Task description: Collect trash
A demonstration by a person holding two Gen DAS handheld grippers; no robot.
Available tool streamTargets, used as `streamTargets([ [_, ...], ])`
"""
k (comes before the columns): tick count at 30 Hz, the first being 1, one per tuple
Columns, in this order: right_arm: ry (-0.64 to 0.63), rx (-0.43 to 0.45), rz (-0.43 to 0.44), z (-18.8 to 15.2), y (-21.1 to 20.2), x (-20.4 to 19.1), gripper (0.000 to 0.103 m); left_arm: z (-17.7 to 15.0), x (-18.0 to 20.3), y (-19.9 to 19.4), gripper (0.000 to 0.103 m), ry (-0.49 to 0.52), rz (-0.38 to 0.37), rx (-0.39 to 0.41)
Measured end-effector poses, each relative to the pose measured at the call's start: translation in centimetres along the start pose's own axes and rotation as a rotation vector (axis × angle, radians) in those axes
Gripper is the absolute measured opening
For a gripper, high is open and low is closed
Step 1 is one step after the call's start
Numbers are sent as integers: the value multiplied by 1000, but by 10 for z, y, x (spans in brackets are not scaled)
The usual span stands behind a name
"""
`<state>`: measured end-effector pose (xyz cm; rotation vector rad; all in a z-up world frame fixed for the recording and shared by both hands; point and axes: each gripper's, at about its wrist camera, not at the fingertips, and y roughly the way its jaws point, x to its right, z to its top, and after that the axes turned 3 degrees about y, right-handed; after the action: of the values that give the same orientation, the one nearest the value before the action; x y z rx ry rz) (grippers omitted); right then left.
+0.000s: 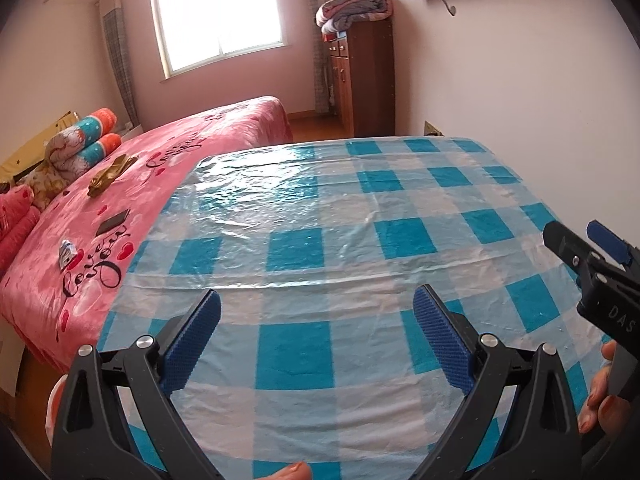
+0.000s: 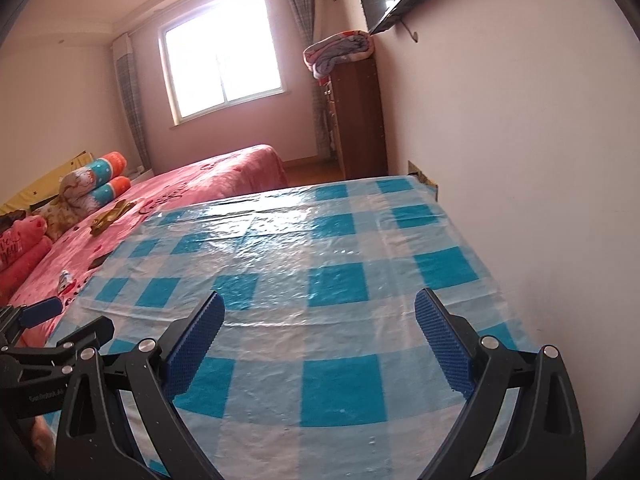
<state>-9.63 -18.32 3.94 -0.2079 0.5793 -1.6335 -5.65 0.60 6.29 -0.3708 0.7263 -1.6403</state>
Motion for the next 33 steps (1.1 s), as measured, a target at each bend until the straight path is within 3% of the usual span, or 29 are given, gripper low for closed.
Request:
streamTargets([
  [33,-21,0,-23,0,0,10,95,-3,21,5,97,31,-19,-5],
])
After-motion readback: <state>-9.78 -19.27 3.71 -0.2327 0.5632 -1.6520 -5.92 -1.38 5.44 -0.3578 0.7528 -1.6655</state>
